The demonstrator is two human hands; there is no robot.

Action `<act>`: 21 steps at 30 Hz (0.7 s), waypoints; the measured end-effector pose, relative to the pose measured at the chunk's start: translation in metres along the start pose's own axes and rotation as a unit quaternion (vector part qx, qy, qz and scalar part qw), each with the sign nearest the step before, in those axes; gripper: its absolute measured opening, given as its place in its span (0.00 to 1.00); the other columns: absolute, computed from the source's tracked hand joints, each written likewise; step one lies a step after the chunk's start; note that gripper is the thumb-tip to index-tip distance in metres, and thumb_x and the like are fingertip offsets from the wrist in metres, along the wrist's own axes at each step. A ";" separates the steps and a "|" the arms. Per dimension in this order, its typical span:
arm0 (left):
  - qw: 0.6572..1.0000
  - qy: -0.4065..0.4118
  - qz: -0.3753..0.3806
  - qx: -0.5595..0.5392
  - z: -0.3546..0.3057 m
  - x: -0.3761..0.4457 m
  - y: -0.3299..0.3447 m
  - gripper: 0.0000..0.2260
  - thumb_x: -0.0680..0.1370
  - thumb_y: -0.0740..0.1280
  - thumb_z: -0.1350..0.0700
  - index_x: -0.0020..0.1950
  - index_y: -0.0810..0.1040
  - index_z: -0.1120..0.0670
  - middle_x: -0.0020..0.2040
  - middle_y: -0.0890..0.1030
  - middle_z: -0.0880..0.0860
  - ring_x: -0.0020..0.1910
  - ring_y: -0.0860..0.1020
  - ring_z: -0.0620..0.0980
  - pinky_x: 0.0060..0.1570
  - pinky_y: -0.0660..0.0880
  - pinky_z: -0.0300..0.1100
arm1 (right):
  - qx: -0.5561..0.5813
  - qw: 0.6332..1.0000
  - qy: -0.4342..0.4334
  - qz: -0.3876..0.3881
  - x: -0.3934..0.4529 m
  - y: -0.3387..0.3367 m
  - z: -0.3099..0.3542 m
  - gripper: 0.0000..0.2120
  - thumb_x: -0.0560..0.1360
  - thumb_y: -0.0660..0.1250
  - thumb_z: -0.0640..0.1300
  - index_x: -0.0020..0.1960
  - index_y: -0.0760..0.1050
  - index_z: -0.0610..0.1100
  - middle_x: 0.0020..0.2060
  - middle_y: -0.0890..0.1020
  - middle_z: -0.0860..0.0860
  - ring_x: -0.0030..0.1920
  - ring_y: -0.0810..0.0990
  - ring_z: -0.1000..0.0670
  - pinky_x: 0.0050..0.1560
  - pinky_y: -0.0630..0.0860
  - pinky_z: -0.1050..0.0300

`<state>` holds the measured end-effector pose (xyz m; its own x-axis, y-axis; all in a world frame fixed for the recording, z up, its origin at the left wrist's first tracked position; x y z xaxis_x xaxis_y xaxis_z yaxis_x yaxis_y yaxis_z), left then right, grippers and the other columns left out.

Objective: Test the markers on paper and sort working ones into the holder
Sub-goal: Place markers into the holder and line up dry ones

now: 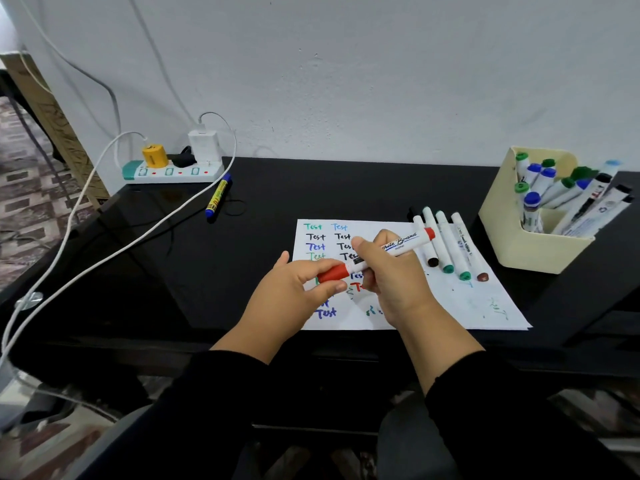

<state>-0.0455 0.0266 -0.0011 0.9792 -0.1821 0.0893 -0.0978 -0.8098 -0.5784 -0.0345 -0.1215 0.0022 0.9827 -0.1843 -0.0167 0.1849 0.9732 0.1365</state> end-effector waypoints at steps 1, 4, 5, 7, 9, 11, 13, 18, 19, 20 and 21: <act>1.000 0.001 0.002 -0.012 -0.002 0.000 0.001 0.15 0.74 0.69 0.49 0.60 0.77 0.42 0.61 0.78 0.43 0.74 0.52 0.46 0.65 0.51 0.32 | -0.001 1.000 -0.001 0.010 -0.002 0.001 0.000 0.21 0.76 0.67 0.42 0.29 0.61 0.47 0.20 0.68 0.54 0.23 0.64 0.55 0.26 0.63 0.63; 0.998 -0.013 -0.005 -0.060 -0.003 0.000 -0.001 0.13 0.73 0.70 0.51 0.55 0.77 0.38 0.56 0.78 0.41 0.70 0.58 0.40 0.66 0.52 0.33 | 0.015 0.999 0.002 0.035 -0.004 0.004 0.003 0.19 0.77 0.65 0.47 0.30 0.64 0.46 0.20 0.69 0.54 0.21 0.64 0.56 0.25 0.62 0.65; 0.996 -0.023 -0.013 -0.089 -0.002 0.001 -0.002 0.13 0.72 0.71 0.52 0.54 0.78 0.38 0.56 0.79 0.41 0.69 0.62 0.41 0.68 0.56 0.35 | 0.025 0.999 0.012 0.039 -0.005 0.004 0.004 0.18 0.78 0.63 0.49 0.31 0.66 0.46 0.20 0.69 0.52 0.21 0.65 0.56 0.25 0.62 0.65; 0.984 -0.045 -0.024 -0.168 -0.003 0.002 -0.005 0.11 0.71 0.73 0.55 0.51 0.81 0.43 0.50 0.82 0.43 0.59 0.76 0.43 0.59 0.70 0.32 | 0.031 0.999 0.020 0.040 -0.005 0.004 0.006 0.18 0.80 0.60 0.48 0.33 0.67 0.45 0.20 0.70 0.51 0.21 0.64 0.55 0.26 0.62 0.63; 0.977 -0.059 -0.024 -0.205 -0.005 0.003 -0.007 0.06 0.71 0.72 0.56 0.47 0.82 0.47 0.43 0.84 0.45 0.47 0.79 0.41 0.44 0.72 0.25 | 0.027 0.999 0.009 0.030 -0.004 0.006 0.006 0.17 0.80 0.60 0.44 0.32 0.65 0.45 0.19 0.69 0.51 0.21 0.64 0.55 0.26 0.61 0.62; 0.979 -0.064 -0.009 -0.196 -0.007 0.004 -0.008 0.03 0.73 0.70 0.55 0.43 0.83 0.47 0.41 0.84 0.45 0.46 0.79 0.39 0.43 0.71 0.28 | 0.037 0.999 0.005 0.004 -0.003 0.009 0.006 0.18 0.79 0.60 0.40 0.31 0.61 0.46 0.19 0.67 0.51 0.21 0.63 0.54 0.26 0.60 0.62; 0.977 -0.067 0.007 -0.202 -0.009 0.004 -0.006 0.05 0.74 0.69 0.55 0.41 0.83 0.47 0.39 0.84 0.44 0.46 0.79 0.38 0.44 0.68 0.30 | 0.056 0.998 0.016 -0.021 -0.002 0.011 0.004 0.17 0.78 0.59 0.39 0.32 0.60 0.45 0.19 0.66 0.51 0.20 0.62 0.53 0.27 0.58 0.60; 0.981 -0.073 -0.016 -0.179 -0.007 0.008 -0.003 0.05 0.74 0.69 0.55 0.39 0.83 0.49 0.42 0.84 0.47 0.47 0.78 0.43 0.43 0.70 0.32 | 0.088 0.994 0.058 -0.042 -0.002 0.016 0.001 0.15 0.79 0.56 0.38 0.33 0.60 0.45 0.18 0.68 0.54 0.20 0.61 0.54 0.26 0.58 0.61; 0.982 -0.073 -0.019 -0.172 -0.007 0.008 -0.003 0.05 0.74 0.69 0.55 0.39 0.83 0.48 0.42 0.83 0.48 0.46 0.78 0.44 0.42 0.71 0.32 | 0.087 0.993 0.062 -0.045 -0.002 0.016 0.001 0.15 0.79 0.56 0.38 0.34 0.60 0.45 0.18 0.68 0.54 0.20 0.61 0.54 0.26 0.58 0.61; 0.984 -0.073 -0.019 -0.164 -0.007 0.009 -0.002 0.05 0.74 0.69 0.54 0.39 0.83 0.48 0.42 0.83 0.48 0.45 0.78 0.45 0.41 0.71 0.32 | 0.084 0.993 0.066 -0.046 -0.001 0.016 0.000 0.15 0.79 0.56 0.38 0.34 0.60 0.45 0.17 0.68 0.54 0.20 0.61 0.54 0.26 0.58 0.61; 0.985 -0.073 -0.017 -0.156 -0.007 0.010 -0.002 0.05 0.74 0.69 0.54 0.39 0.83 0.48 0.43 0.83 0.48 0.45 0.77 0.45 0.41 0.71 0.32 | 0.082 0.993 0.071 -0.045 0.000 0.016 0.000 0.15 0.79 0.56 0.39 0.34 0.61 0.45 0.17 0.68 0.54 0.20 0.61 0.54 0.27 0.58 0.61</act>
<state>-0.0368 0.0227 0.0067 0.9957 -0.0889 -0.0258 -0.0925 -0.9502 -0.2977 -0.0319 -0.1063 0.0045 0.9556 -0.2375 -0.1742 0.2799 0.9163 0.2865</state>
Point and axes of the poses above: each hand's wrist, its own x-axis towards the middle knuckle, its own y-axis out of the palm, z = x × y, the point moved 3 cm from there along x, towards the middle knuckle
